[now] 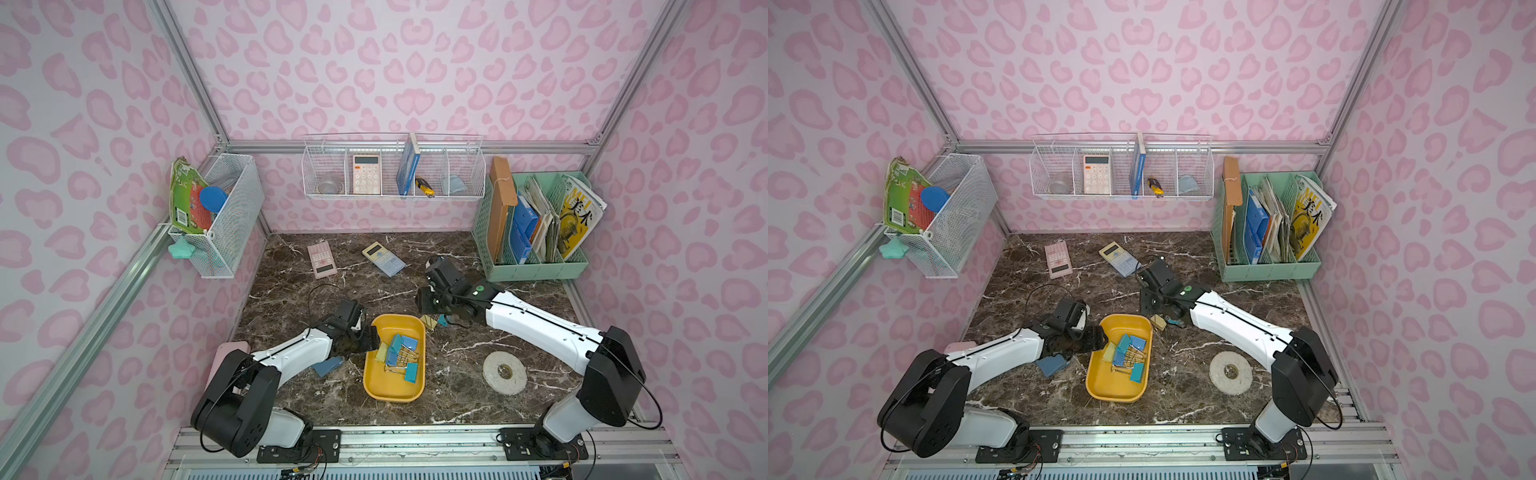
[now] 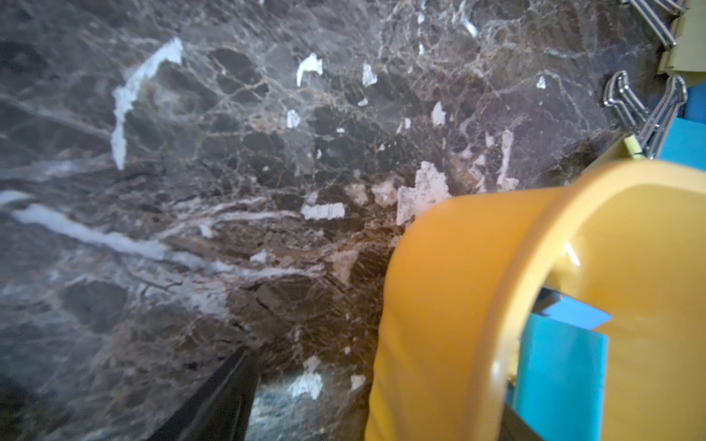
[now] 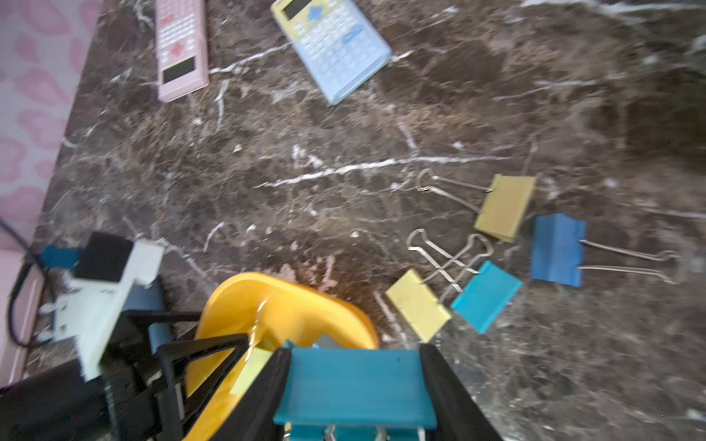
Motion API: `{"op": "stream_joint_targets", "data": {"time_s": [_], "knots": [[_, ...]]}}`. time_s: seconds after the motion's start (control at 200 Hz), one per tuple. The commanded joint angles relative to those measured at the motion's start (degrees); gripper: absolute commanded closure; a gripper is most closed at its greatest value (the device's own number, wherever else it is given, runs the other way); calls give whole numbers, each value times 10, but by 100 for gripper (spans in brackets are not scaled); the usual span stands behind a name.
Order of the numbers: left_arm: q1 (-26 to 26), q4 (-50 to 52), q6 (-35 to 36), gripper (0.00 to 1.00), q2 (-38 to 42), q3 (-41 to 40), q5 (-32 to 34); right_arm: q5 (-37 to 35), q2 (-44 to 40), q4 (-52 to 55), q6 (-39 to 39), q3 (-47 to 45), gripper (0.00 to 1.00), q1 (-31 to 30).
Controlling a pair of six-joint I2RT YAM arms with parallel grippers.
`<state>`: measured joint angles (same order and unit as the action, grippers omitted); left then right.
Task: Put the binder clips in the storage box
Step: Place the binder clip in the storage box.
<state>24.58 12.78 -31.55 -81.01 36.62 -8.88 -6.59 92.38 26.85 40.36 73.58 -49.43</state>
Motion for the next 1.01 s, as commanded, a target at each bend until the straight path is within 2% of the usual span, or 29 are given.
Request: {"op": "stream_joint_targets", "data": {"time_s": [0.0, 0.125, 0.34, 0.575, 0.831, 1.001], "knots": [[-1, 46, -10, 22, 2, -5, 4, 44, 21, -38, 26, 3, 54, -40], [-1, 46, -15, 22, 8, -8, 4, 61, 48, -45, 30, 3, 54, -79], [-1, 48, -18, 22, 11, -12, 4, 73, 60, -68, 38, -22, 54, -108], [-1, 51, -17, 22, 11, -10, 6, 86, 78, -64, 16, -40, 54, -126], [-1, 54, -18, 22, 11, -9, 12, 81, 57, -57, 30, -74, 54, -145], [0, 51, -18, 22, 9, -9, 12, 85, 81, -51, 36, -91, 54, -143]]}}
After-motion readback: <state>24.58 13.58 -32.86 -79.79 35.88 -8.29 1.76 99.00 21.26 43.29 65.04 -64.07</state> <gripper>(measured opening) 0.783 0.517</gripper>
